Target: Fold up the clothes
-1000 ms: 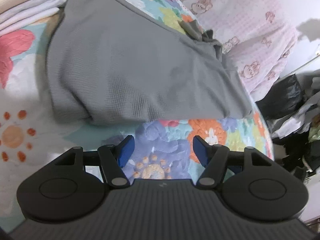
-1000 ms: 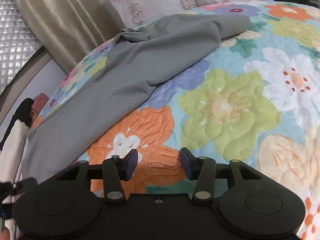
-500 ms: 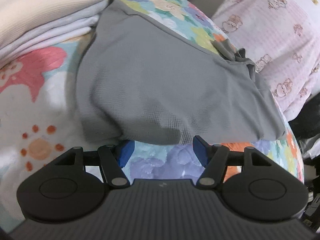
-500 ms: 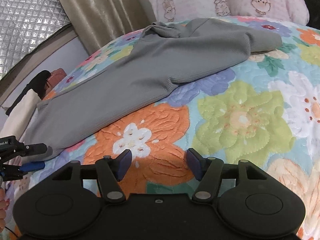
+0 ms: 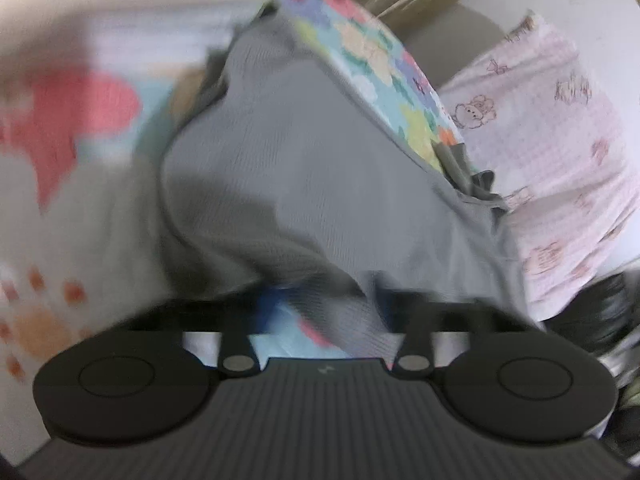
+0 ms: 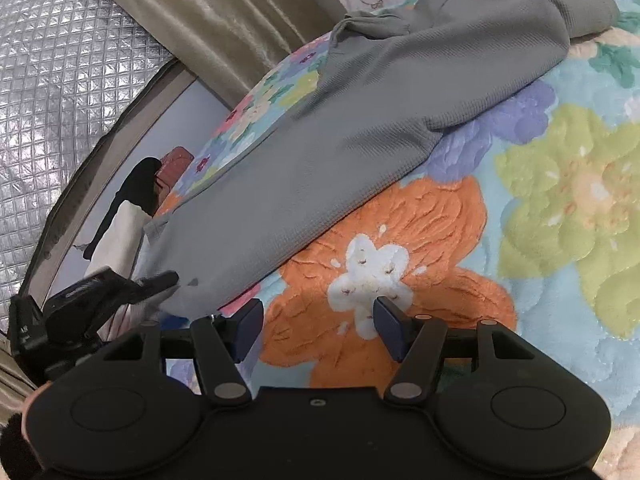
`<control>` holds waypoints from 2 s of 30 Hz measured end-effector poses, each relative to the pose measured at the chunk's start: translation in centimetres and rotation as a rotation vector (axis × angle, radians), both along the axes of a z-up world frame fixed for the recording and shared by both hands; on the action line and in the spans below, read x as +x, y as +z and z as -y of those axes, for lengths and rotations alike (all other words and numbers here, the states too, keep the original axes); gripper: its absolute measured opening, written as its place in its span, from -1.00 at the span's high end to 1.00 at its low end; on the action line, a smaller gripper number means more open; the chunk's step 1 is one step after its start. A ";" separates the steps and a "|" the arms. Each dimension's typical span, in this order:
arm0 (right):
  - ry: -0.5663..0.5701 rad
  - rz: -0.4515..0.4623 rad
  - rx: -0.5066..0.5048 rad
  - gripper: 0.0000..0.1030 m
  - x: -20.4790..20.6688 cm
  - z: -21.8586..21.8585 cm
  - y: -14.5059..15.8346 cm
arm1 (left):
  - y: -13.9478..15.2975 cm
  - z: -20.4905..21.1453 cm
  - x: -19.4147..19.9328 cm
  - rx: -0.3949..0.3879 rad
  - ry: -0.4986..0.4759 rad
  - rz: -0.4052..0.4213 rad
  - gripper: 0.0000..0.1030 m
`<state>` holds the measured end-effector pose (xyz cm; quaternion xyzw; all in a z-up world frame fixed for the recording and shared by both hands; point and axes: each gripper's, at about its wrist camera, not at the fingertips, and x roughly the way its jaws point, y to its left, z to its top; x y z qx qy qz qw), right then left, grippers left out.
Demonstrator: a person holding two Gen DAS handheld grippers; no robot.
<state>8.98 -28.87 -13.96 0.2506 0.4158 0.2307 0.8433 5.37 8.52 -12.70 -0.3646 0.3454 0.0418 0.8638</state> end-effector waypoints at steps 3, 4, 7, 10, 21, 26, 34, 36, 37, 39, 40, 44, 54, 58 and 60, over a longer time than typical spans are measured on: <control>0.016 0.004 -0.011 -0.29 0.1 0.2 0.1 | 4.0 1.4 -0.3 0.265 -0.004 0.092 0.90; 0.021 0.008 -0.020 -0.29 0.1 0.5 0.3 | 5.6 2.2 -0.8 0.370 0.001 0.118 0.91; 0.007 0.022 -0.070 -0.29 0.4 1.7 0.8 | 8.0 3.9 -1.8 0.523 0.010 0.143 0.91; -0.036 0.031 -0.100 -0.30 1.6 4.0 1.5 | 6.4 3.0 -1.7 0.381 -0.015 0.057 0.88; -0.353 -0.050 0.134 -0.47 10.9 16.9 0.8 | 1.3 -1.7 -1.4 0.068 0.048 -0.071 0.79; -0.438 -0.104 0.300 -0.60 13.3 19.6 -0.6 | 1.1 -2.3 -0.6 0.072 0.025 -0.055 0.79; -0.446 -0.037 0.025 0.66 19.4 18.0 0.0 | 1.1 -1.9 2.2 0.129 -0.019 -0.002 0.89; -0.392 -0.007 -0.090 0.80 21.0 17.9 1.9 | 2.0 -1.7 2.9 0.183 -0.039 0.031 0.89; -0.382 0.052 -0.128 0.83 21.2 17.9 3.7 | 3.5 -1.2 2.7 0.216 -0.061 0.071 0.89; -0.369 0.180 -0.167 0.85 20.6 18.2 7.7 | 6.2 -0.1 2.1 0.258 -0.093 0.134 0.89; -0.362 0.270 -0.223 0.86 19.5 18.0 10.1 | 7.1 0.5 1.5 0.262 -0.104 0.144 0.89; -0.430 0.356 -0.335 0.87 14.7 19.3 12.7 | 7.2 2.3 -1.3 0.182 -0.165 0.135 0.89; -0.495 0.131 -0.328 0.87 4.4 22.6 8.3 | 6.6 3.2 -2.8 0.238 -0.296 0.038 0.89; -0.434 0.136 -0.389 0.87 1.7 21.2 8.3 | 7.3 2.2 -3.3 0.302 -0.332 0.038 0.89; -0.407 0.070 -0.412 0.86 3.3 21.0 7.1 | 6.6 1.7 -1.9 0.298 -0.348 0.012 0.89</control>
